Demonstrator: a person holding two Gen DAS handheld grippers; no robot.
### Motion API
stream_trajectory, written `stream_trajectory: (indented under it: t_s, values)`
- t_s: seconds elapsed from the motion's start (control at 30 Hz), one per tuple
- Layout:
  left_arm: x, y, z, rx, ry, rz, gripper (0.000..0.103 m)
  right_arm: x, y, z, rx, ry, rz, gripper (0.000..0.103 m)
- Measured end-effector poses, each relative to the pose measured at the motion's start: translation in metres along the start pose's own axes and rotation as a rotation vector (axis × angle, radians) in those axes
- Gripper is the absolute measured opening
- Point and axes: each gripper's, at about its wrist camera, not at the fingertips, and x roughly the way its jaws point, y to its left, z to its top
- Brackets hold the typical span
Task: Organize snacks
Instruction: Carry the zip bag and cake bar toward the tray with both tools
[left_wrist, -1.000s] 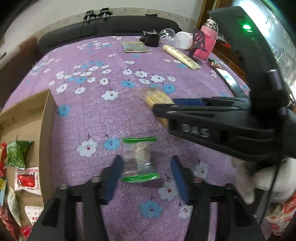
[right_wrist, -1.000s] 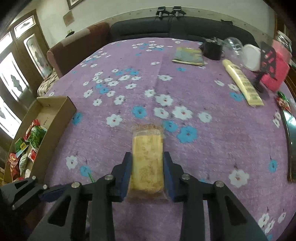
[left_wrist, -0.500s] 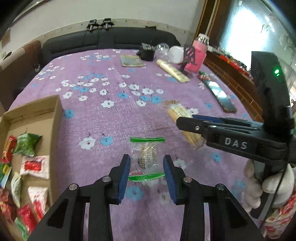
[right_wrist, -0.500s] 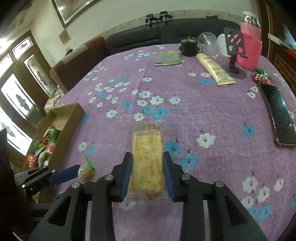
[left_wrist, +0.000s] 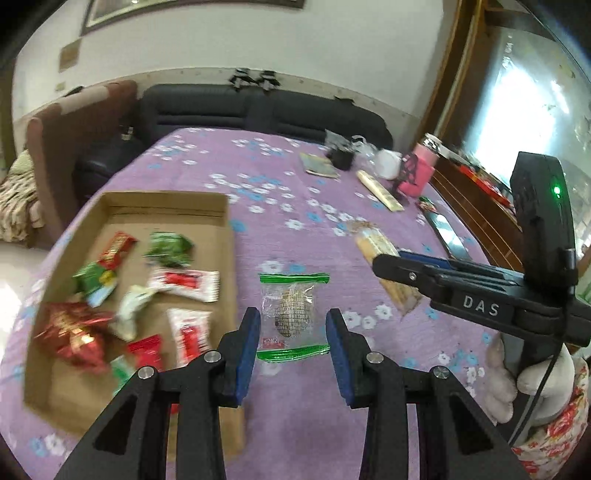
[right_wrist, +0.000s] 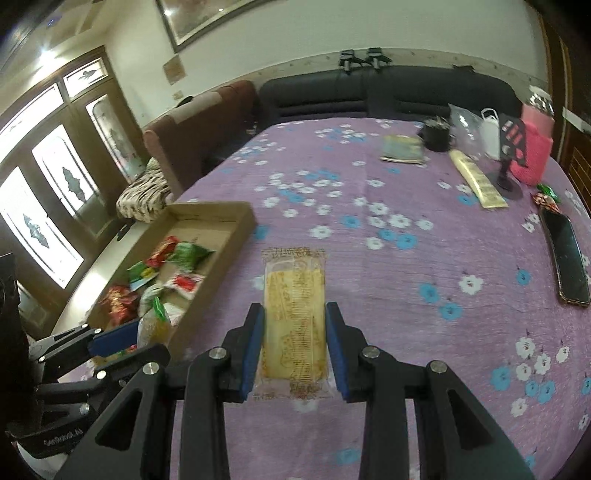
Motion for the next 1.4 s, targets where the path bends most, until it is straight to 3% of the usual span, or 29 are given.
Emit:
stream_trajectory:
  t_s: [0.6,1.4]
  values:
    - [-0.057,0.026,-0.034,-0.030,-0.108,0.151,0.039,-0.029,0.059,-0.032,-0.055,-0.012,0.082,0.033]
    - [-0.067,0.046,-0.041,-0.061,-0.123,0.180,0.039,-0.017,0.098,-0.037,-0.125,0.006,0.127,0.033]
